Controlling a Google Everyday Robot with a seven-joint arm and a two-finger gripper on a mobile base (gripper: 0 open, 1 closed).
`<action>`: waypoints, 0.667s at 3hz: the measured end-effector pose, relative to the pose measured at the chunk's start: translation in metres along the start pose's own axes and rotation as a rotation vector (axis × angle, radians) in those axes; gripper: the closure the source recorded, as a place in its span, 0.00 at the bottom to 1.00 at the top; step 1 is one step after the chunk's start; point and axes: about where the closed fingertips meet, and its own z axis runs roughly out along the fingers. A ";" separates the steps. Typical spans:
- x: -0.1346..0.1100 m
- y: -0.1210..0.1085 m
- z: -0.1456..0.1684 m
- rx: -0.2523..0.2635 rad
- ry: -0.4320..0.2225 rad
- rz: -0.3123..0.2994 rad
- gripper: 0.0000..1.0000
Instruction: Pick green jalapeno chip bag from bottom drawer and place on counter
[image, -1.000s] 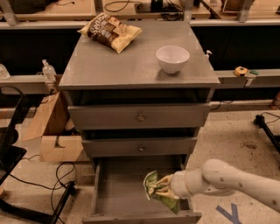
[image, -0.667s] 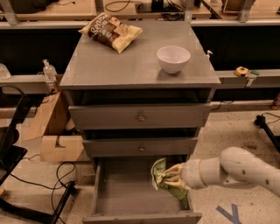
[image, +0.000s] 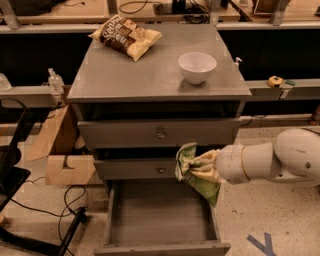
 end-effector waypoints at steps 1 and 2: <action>-0.033 -0.019 -0.028 0.064 -0.027 0.057 1.00; -0.033 -0.019 -0.028 0.064 -0.027 0.057 1.00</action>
Offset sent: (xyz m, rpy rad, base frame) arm 0.0063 -0.0042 0.0399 0.0396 -0.0067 -0.0653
